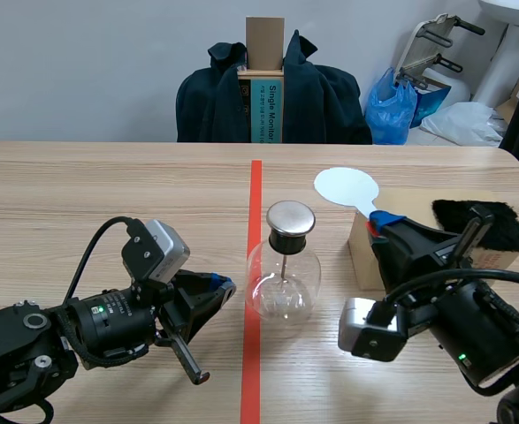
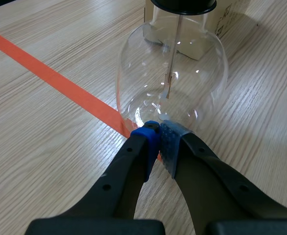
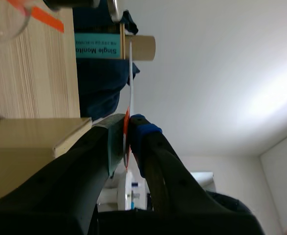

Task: Do the electroscope experiment.
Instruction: 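Move the plate toward and away from the electroscope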

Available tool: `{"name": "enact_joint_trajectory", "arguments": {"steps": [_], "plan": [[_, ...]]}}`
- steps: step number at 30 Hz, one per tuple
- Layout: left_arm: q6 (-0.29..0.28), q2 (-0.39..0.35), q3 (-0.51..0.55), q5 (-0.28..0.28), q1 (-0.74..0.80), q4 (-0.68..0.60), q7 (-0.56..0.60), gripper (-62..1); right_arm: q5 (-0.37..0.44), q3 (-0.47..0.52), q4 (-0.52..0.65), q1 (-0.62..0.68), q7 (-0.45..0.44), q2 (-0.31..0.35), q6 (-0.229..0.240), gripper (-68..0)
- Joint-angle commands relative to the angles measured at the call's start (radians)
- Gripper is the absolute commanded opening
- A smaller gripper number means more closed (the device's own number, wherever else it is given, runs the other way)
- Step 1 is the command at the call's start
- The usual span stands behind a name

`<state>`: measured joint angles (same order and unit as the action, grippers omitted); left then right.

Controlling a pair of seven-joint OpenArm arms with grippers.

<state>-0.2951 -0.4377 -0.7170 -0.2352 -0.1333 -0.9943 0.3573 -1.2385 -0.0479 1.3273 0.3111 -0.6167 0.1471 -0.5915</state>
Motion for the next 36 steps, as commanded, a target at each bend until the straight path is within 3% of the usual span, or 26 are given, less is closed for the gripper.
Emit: {"name": "enact_joint_trajectory", "arguments": {"steps": [1,7,12,27,36], "plan": [[-0.003,0.005,0.009,-0.007,-0.013,-0.020,0.020,-58.3,0.011,0.003,0.010,-0.006,0.030,0.013,-0.014,-66.7],[-0.003,0.005,0.009,-0.007,-0.013,-0.020,0.020,-58.3,0.011,0.004,0.010,-0.006,0.151,0.013,-0.014,-66.7],[-0.003,0.005,0.009,-0.007,-0.013,-0.020,0.020,-58.3,0.011,0.003,0.010,-0.006,0.155,0.013,-0.014,-66.7],[-0.003,0.005,0.009,-0.007,-0.013,-0.020,0.020,-58.3,0.011,0.003,0.010,-0.007,-0.185,0.013,-0.014,-66.7],[-0.003,0.005,0.009,-0.007,-0.013,-0.020,0.020,-58.3,0.011,0.003,0.010,-0.007,-0.330,0.013,-0.014,-66.7]]}}
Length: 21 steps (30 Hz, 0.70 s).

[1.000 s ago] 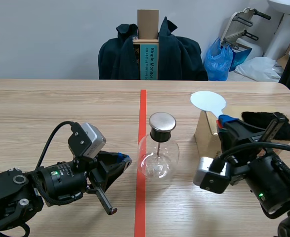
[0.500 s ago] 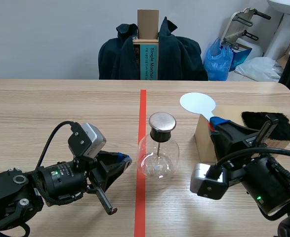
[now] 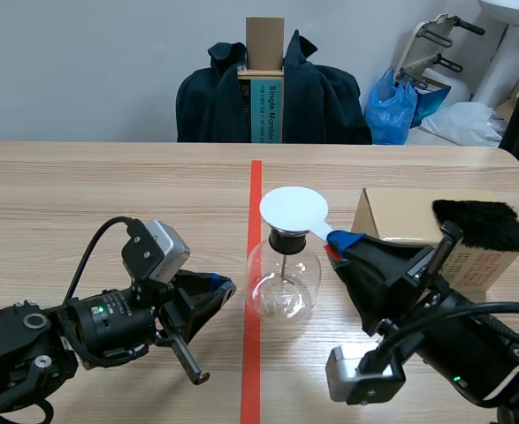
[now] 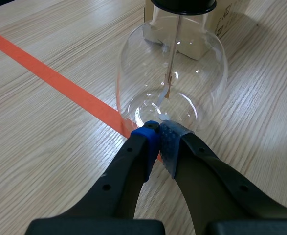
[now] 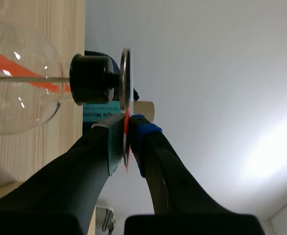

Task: Do the electroscope experiment.
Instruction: 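Move the plate toward and away from the electroscope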

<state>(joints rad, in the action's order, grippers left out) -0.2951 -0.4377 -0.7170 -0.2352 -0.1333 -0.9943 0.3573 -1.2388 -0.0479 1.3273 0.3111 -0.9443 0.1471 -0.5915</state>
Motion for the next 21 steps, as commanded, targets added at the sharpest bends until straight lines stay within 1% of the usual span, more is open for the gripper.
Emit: {"name": "enact_joint_trajectory", "arguments": {"steps": [1,8,21], "plan": [[-0.003,0.005,0.009,-0.007,-0.013,-0.020,0.020,-58.3,0.011,0.003,0.010,-0.007,-0.011,0.013,-0.014,-66.7],[-0.003,0.005,0.009,-0.007,-0.013,-0.020,0.020,-58.3,0.011,0.003,0.010,-0.007,-0.050,0.013,-0.015,-66.7],[-0.003,0.005,0.009,-0.007,-0.013,-0.020,0.020,-58.3,0.011,0.003,0.010,-0.007,-0.049,0.013,-0.015,-66.7]]}}
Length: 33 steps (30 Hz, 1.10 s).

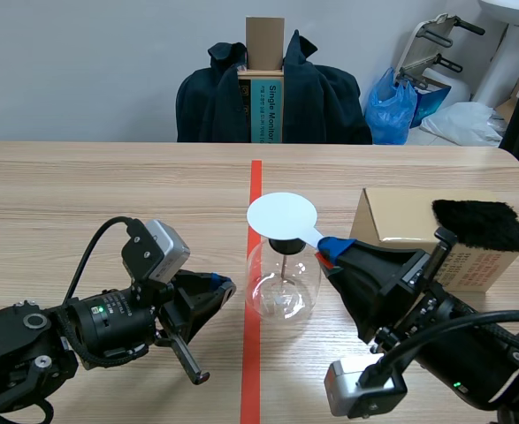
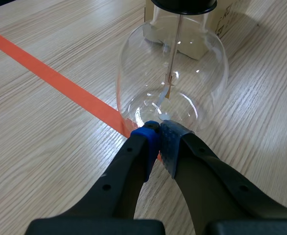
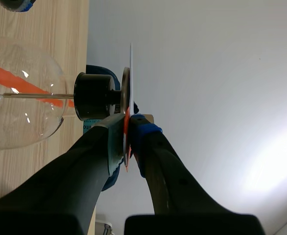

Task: Do the electroscope experiment.
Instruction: 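Move the plate toward and away from the electroscope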

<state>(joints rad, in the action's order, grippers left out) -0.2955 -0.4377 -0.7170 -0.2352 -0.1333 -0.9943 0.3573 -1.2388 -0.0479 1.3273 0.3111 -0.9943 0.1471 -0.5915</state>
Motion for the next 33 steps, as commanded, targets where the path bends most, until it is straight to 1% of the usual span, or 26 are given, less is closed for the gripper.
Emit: {"name": "enact_joint_trajectory", "arguments": {"steps": [1,6,9,14,20,24,28,33], "plan": [[-0.002,0.005,0.009,-0.007,-0.013,-0.020,0.020,-58.3,0.011,0.003,0.010,-0.007,0.002,0.013,-0.018,-66.7],[-0.002,0.005,0.009,-0.007,-0.013,-0.020,0.020,-58.3,0.011,0.003,0.010,-0.006,0.014,0.013,-0.023,-66.7],[-0.002,0.005,0.009,-0.007,-0.013,-0.020,0.020,-58.3,0.011,0.003,0.010,-0.006,0.040,0.013,-0.023,-66.7],[-0.002,0.005,0.009,-0.007,-0.013,-0.020,0.020,-58.3,0.011,0.003,0.010,-0.006,0.124,0.013,-0.023,-66.7],[-0.002,0.005,0.009,-0.007,-0.013,-0.020,0.020,-58.3,0.011,0.003,0.010,-0.006,0.283,0.013,-0.023,-66.7],[-0.002,0.005,0.009,-0.007,-0.013,-0.020,0.020,-58.3,0.011,0.003,0.010,-0.006,0.371,0.013,-0.023,-66.7],[-0.002,0.005,0.009,-0.007,-0.013,-0.020,0.020,-58.3,0.011,0.003,0.010,-0.006,0.426,0.013,-0.023,-66.7],[-0.002,0.005,0.009,-0.007,-0.013,-0.020,0.020,-58.3,0.011,0.003,0.010,-0.006,0.435,0.013,-0.023,-66.7]]}}
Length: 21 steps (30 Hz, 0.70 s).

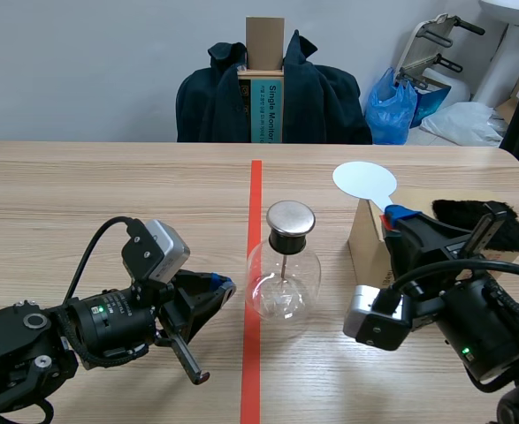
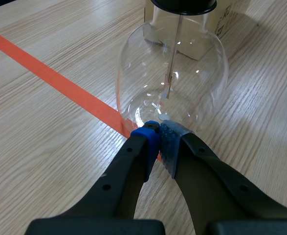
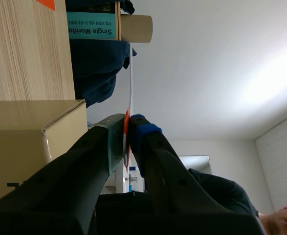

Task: Do the electroscope experiment.
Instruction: 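Move the plate toward and away from the electroscope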

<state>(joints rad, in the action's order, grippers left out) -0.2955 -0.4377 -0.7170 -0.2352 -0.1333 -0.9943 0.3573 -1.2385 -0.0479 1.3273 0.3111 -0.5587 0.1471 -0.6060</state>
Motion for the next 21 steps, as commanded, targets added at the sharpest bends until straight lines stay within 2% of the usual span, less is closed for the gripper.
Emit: {"name": "enact_joint_trajectory", "arguments": {"steps": [1,21], "plan": [[-0.002,0.005,0.009,-0.007,-0.013,-0.020,0.020,-58.3,0.011,0.003,0.010,-0.006,-0.004,0.013,-0.008,-66.7],[-0.002,0.005,0.009,-0.007,-0.013,-0.020,0.020,-58.3,0.011,0.003,0.010,-0.006,-0.354,0.013,-0.009,-66.7]]}}
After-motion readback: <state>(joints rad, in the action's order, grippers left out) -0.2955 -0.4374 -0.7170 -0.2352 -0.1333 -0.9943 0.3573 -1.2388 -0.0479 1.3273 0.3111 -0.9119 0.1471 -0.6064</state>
